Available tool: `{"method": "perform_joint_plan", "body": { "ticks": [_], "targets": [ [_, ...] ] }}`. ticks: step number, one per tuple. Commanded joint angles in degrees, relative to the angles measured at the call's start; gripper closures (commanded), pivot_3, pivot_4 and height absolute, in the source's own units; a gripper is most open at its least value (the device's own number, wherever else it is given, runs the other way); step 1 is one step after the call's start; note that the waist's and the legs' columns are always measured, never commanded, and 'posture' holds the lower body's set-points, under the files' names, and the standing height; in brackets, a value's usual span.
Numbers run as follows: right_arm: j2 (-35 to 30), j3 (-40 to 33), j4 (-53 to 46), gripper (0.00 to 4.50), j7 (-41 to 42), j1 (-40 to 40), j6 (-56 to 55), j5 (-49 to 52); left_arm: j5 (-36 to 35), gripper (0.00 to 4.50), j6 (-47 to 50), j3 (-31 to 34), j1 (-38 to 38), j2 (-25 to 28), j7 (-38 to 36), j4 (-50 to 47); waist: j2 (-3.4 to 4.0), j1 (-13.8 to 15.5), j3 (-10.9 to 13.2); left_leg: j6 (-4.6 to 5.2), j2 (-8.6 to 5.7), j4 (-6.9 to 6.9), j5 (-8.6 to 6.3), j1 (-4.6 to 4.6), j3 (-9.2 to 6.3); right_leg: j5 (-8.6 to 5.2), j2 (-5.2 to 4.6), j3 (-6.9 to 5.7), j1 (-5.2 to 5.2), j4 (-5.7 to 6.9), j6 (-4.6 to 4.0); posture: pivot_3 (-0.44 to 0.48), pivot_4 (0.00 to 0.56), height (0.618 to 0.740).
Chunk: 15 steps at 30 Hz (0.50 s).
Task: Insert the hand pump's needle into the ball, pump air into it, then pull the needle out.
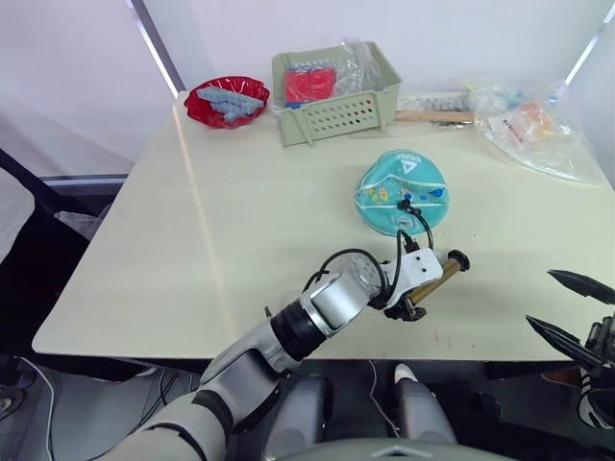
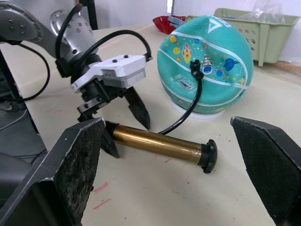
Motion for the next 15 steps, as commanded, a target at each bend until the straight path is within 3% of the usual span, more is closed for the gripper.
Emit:
{"method": "perform_joint_plan", "body": {
  "ticks": [1, 3, 5, 11, 15],
  "targets": [
    [-1.14, -0.87, -1.66, 0.00, -0.40, -0.41, 0.02, 0.32, 1.09, 1.78, -2.06, -0.12, -0.11, 0.58, -0.62, -0.79, 0.01, 0.00, 0.00, 0.00, 0.00, 0.00, 0.00, 0.00, 0.00, 0.00, 0.00, 0.00, 0.00, 0.00, 0.00, 0.000, 0.150, 0.737],
    [-0.98, -0.45, -1.97, 0.00, -0.85, -0.73, 0.31, 0.22, 0.88, 2.70, -3.54, 1.09, 0.05, 1.00, -0.92, -1.02, 0.00, 0.01, 0.00, 0.00, 0.00, 0.00, 0.00, 0.00, 0.00, 0.00, 0.00, 0.00, 0.00, 0.00, 0.00, 0.000, 0.150, 0.737],
    [-0.69, -0.16, -2.30, 0.00, -1.35, -0.82, 0.55, 0.22, 0.65, 3.33, -5.29, 2.07, 0.29, 1.38, -1.31, -1.42, 0.01, 0.02, 0.00, 0.00, 0.00, 0.00, 0.00, 0.01, 0.00, 0.00, -0.01, 0.00, 0.00, 0.00, 0.00, 0.000, 0.150, 0.737],
    [0.84, 0.62, -4.03, 0.00, -4.32, -0.98, 1.39, 0.44, 0.23, 3.36, -11.14, 3.76, 1.54, 3.19, -2.86, -2.34, 0.02, 0.01, -0.01, 0.00, 0.01, 0.00, 0.00, 0.00, 0.00, 0.01, -0.01, 0.01, -0.01, 0.00, -0.01, 0.000, 0.150, 0.737],
    [3.35, 1.37, -7.55, 0.00, -11.11, -0.74, 5.05, 1.56, -0.85, 3.36, -18.16, 6.21, 3.65, 3.93, -4.77, -2.84, 0.03, 0.06, -0.02, 0.00, 0.01, 0.00, 0.00, 0.00, -0.01, 0.01, -0.04, 0.00, -0.01, 0.00, -0.02, 0.000, 0.150, 0.737]
  ]
}}
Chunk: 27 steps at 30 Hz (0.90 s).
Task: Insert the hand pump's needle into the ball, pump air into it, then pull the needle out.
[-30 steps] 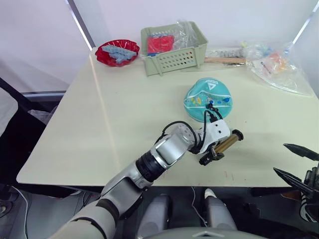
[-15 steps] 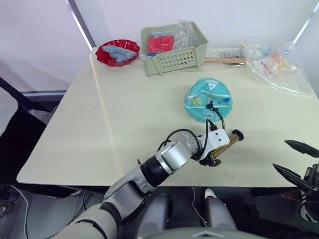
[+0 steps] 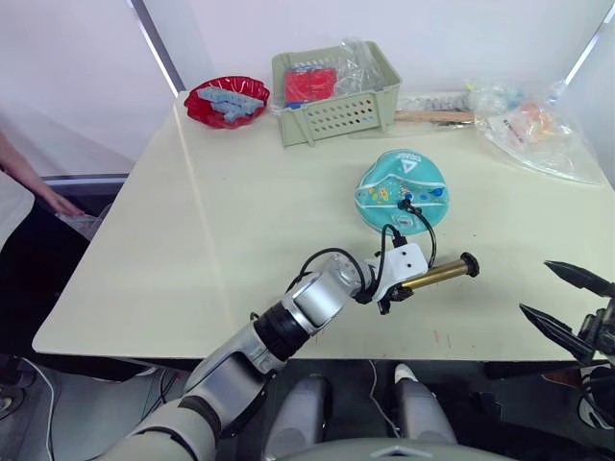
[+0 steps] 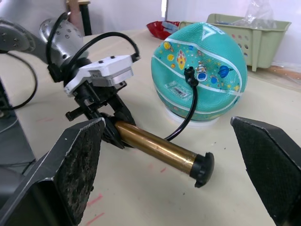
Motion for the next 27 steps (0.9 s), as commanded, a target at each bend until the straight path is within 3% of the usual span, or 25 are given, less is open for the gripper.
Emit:
{"method": "perform_joint_plan", "body": {
  "ticks": [1, 8, 18, 27],
  "targets": [
    [1.40, 0.18, -4.12, 0.00, -6.24, 0.13, 3.05, 1.05, -1.39, 3.36, -6.28, 3.04, 1.02, -0.17, -1.67, -3.16, 0.01, 0.01, 0.00, 0.00, 0.00, 0.00, 0.00, 0.00, 0.00, 0.00, 0.00, 0.00, 0.00, 0.00, 0.00, 0.000, 0.150, 0.737],
    [5.26, 2.01, -9.96, 0.00, -20.21, 0.17, 13.05, 4.17, -3.78, 3.36, -13.65, 7.33, 4.85, -0.46, -3.77, -3.85, 0.04, 0.02, -0.02, 0.00, -0.02, 0.00, 0.00, 0.00, 0.00, 0.00, -0.07, 0.00, -0.01, 0.00, -0.04, 0.000, 0.150, 0.737],
    [13.04, 4.30, -15.74, 0.00, -42.27, -5.49, 27.82, 19.11, -8.53, 3.36, -22.80, 12.79, 9.76, -1.35, -7.94, -1.75, 0.08, -0.03, -0.04, 0.01, -0.02, 0.00, 0.00, 0.00, 0.00, -0.02, -0.05, -0.02, -0.01, 0.01, -0.09, 0.000, 0.150, 0.737],
    [16.71, 5.06, -15.16, 0.00, -52.26, -11.20, 33.18, 32.90, -10.32, 3.36, -26.06, 14.11, 10.36, -2.58, -11.32, 0.82, 0.08, -0.12, -0.05, 0.02, -0.02, 0.00, 0.01, -0.01, 0.01, 0.02, 0.03, 0.00, -0.01, 0.02, -0.03, 0.000, 0.150, 0.737]
  ]
}}
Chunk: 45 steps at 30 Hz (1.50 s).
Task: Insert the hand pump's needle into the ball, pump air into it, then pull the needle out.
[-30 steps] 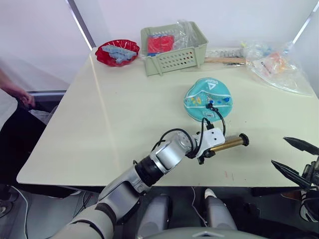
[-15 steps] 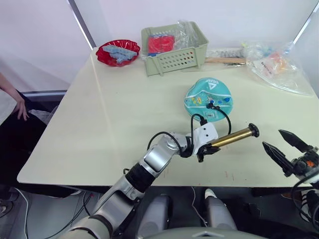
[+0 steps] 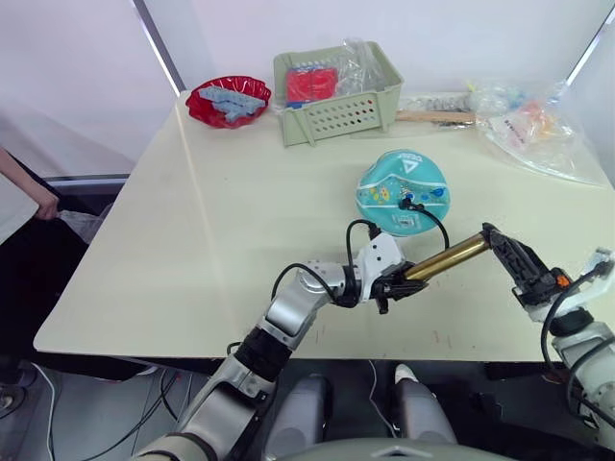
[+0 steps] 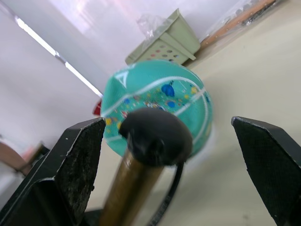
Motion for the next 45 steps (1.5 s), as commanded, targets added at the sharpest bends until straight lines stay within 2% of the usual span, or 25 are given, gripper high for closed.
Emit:
{"method": "perform_joint_plan", "body": {
  "ticks": [1, 12, 19, 20, 22, 27, 38, 39, 44, 45],
  "targets": [
    [0.64, -0.24, -1.88, 0.00, -1.98, -1.98, 0.89, 5.60, -1.28, 3.36, -2.10, 0.98, -0.21, -1.23, -1.03, -0.59, 0.00, -0.03, 0.00, 0.00, 0.00, 0.00, 0.00, 0.00, 0.00, 0.00, 0.01, 0.00, 0.00, 0.00, 0.00, 0.000, 0.150, 0.737],
    [0.48, 0.72, -2.38, 0.00, -3.71, -4.29, 2.66, 14.08, -0.69, 3.36, -2.55, 0.83, 0.28, -1.48, -1.92, -0.25, 0.01, -0.07, 0.00, 0.01, 0.01, 0.00, 0.00, 0.02, 0.00, 0.00, 0.08, 0.00, 0.00, 0.05, 0.01, 0.000, 0.150, 0.737],
    [-0.35, 1.43, -2.86, 0.00, -3.50, -4.46, 2.27, 13.72, -0.31, 3.36, -2.25, 0.55, 0.71, -1.54, -2.06, -0.13, 0.01, -0.09, 0.00, 0.01, 0.02, 0.00, 0.00, 0.02, 0.00, 0.00, 0.09, 0.01, 0.00, 0.06, 0.01, 0.000, 0.150, 0.737],
    [-0.35, 1.44, -2.85, 0.40, -3.54, -4.46, 2.14, 13.63, -0.28, 3.36, -2.23, 0.53, 0.76, -1.53, -2.10, -0.13, 0.01, -0.09, 0.00, 0.01, 0.02, 0.00, 0.00, 0.03, 0.01, 0.00, 0.09, 0.01, 0.00, 0.06, 0.01, 0.000, 0.150, 0.737],
    [-0.33, 1.45, -2.75, 0.64, -3.72, -4.48, 1.77, 13.33, -0.25, 3.36, -2.13, 0.55, 0.76, -1.53, -2.15, -0.09, 0.01, -0.09, 0.00, 0.01, 0.02, 0.00, 0.00, 0.03, 0.00, 0.00, 0.09, 0.01, 0.00, 0.06, 0.01, 0.000, 0.150, 0.737],
    [-0.44, 1.50, -2.54, 2.82, -3.70, -4.38, 1.39, 12.98, -0.06, 3.36, -2.14, 0.60, 0.65, -1.56, -2.13, 0.23, 0.01, -0.09, -0.01, 0.01, 0.02, 0.00, 0.00, 0.03, 0.01, 0.00, 0.10, 0.01, 0.00, 0.06, 0.01, 0.000, 0.150, 0.737],
    [-3.98, 2.81, -2.46, 2.82, 1.07, -4.08, 0.57, 5.12, -0.45, 3.36, -1.87, 1.55, 0.10, -0.44, -3.42, 0.78, 0.01, -0.11, -0.01, 0.01, 0.03, 0.00, 0.00, 0.03, 0.02, 0.00, 0.10, 0.01, 0.00, 0.06, 0.01, 0.000, 0.150, 0.737],
    [-4.74, 2.97, -2.73, 2.82, 1.88, -4.20, 0.51, 4.15, -0.55, 2.33, -1.87, 1.65, 0.00, -0.29, -3.66, 0.84, 0.01, -0.11, -0.01, 0.01, 0.03, 0.00, 0.00, 0.03, 0.02, 0.00, 0.10, 0.01, 0.00, 0.06, 0.01, 0.000, 0.150, 0.737],
    [-8.20, 3.94, -4.66, 2.82, 5.44, -5.17, 0.87, 1.03, -1.36, 0.08, -2.28, 2.39, -0.31, 0.71, -5.63, 0.91, 0.01, -0.10, 0.00, 0.01, 0.03, 0.00, 0.00, 0.03, 0.02, 0.00, 0.11, 0.00, 0.00, 0.06, 0.01, 0.000, 0.150, 0.737],
    [-9.00, 4.23, -5.13, 2.82, 6.06, -5.62, 1.06, 0.51, -1.64, 0.08, -2.38, 2.48, -0.38, 1.13, -6.43, 0.82, 0.01, -0.17, 0.00, 0.01, 0.03, 0.00, 0.00, 0.03, 0.02, 0.00, 0.11, 0.00, 0.00, 0.06, 0.01, 0.000, 0.150, 0.737]
  ]
}}
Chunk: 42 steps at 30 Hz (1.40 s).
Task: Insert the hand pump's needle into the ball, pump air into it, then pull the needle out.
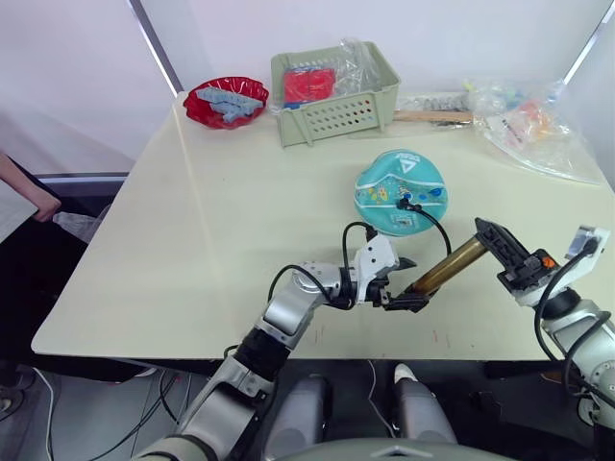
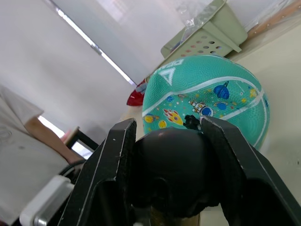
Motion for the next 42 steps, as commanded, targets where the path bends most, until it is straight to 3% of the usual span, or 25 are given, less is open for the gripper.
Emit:
{"method": "perform_joint_plan", "body": {
  "ticks": [1, 5, 12, 27, 38, 42],
  "targets": [
    [-3.02, 0.19, -4.78, 2.82, 3.40, -2.08, -0.56, -1.74, -1.65, 0.08, -1.06, 1.09, -0.83, 0.77, -2.73, -0.92, 0.00, -0.09, 0.00, 0.00, 0.00, 0.00, 0.00, 0.00, 0.02, 0.00, 0.00, 0.01, 0.00, 0.00, 0.00, 0.000, 0.150, 0.737],
    [-6.96, 2.10, -7.08, 2.82, 7.34, -5.03, -1.04, -6.06, -2.50, 0.08, 0.42, 0.47, -1.60, 3.47, -7.11, -1.54, 0.00, -0.14, 0.00, 0.00, 0.02, 0.00, 0.00, 0.00, 0.01, 0.00, 0.02, 0.00, -0.01, 0.00, 0.00, 0.000, 0.150, 0.737],
    [-11.81, 7.46, -9.50, 2.82, 14.37, -8.21, -3.24, -16.52, 1.30, 0.08, 1.32, -1.70, -3.82, 4.44, -7.28, 2.66, -0.02, 0.12, 0.01, 0.00, 0.01, 0.01, 0.00, -0.01, 0.00, 0.00, 0.02, -0.03, 0.00, -0.01, 0.00, 0.000, 0.150, 0.737],
    [-11.71, 9.74, -11.06, 2.82, 22.54, -8.31, -7.00, -22.22, 1.22, 0.08, 1.96, -1.65, -8.28, -0.02, -10.92, 11.15, -0.06, 0.03, 0.04, 0.00, 0.02, 0.02, 0.00, -0.04, -0.02, 0.00, 0.02, -0.06, 0.00, -0.03, 0.01, 0.000, 0.150, 0.737],
    [-10.93, 9.56, -12.51, 2.82, 22.27, -8.41, -6.09, -20.55, 1.33, 0.08, -0.51, -1.12, -8.87, -1.67, -11.21, 14.14, -0.06, 0.03, 0.04, 0.00, 0.02, 0.02, 0.00, -0.04, -0.03, 0.00, 0.01, -0.07, -0.01, -0.03, 0.01, 0.000, 0.150, 0.737],
    [-11.27, 9.46, -12.53, 2.82, 22.60, -8.09, -5.97, -20.50, 1.37, 1.86, -1.35, -0.51, -8.79, -2.26, -10.73, 14.69, -0.06, 0.02, 0.04, 0.00, 0.02, 0.02, 0.00, -0.04, -0.04, 0.00, 0.01, -0.07, -0.01, -0.03, 0.01, 0.000, 0.150, 0.737]
  ]
}}
